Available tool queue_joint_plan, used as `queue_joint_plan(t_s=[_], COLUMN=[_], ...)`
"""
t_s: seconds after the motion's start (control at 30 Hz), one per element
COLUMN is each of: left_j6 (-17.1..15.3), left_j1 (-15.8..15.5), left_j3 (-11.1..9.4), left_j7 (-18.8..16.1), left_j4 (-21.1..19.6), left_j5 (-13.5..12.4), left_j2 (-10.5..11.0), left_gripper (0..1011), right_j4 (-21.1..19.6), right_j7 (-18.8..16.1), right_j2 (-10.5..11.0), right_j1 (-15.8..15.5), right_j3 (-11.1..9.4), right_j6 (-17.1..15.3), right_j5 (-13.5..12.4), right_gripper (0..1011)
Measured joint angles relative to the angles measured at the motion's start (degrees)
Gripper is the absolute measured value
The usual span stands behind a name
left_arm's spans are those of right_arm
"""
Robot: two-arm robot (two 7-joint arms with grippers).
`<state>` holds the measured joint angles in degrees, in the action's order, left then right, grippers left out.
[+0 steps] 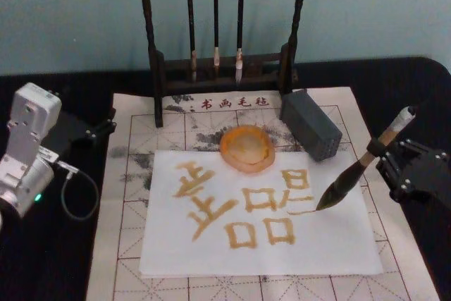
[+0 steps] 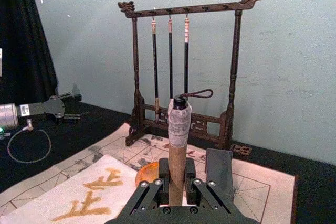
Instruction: Pick up the brush from the inkstone, write on the paper, then place the brush back to its original position.
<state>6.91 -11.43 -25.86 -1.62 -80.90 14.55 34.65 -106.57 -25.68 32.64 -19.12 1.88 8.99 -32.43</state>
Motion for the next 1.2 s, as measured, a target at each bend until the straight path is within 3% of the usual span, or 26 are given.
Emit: queue_joint_plan(t_s=[0.43, 0.8, 1.2], left_j6=[0.0, 0.0, 0.0], left_j1=[0.0, 0.0, 0.0], left_j3=[0.0, 0.0, 0.0], left_j7=[0.0, 0.0, 0.0], left_j4=[0.0, 0.0, 0.0], left_j5=[0.0, 0.0, 0.0], left_j2=[0.0, 0.0, 0.0], left_gripper=[1001, 1001, 1001], right_j4=[-0.7, -1.3, 1.1], right_j7=[-0.3, -1.0, 3.1], right_j2=[-0.3, -1.1, -4.5], right_j1=[-0.6, 1.7, 9.9], right_j3=[-0.7, -0.6, 2.2], right_j6=[0.2, -0.3, -8.4], right_j5=[-0.3, -3.3, -12.5], right_gripper=[194, 194, 194])
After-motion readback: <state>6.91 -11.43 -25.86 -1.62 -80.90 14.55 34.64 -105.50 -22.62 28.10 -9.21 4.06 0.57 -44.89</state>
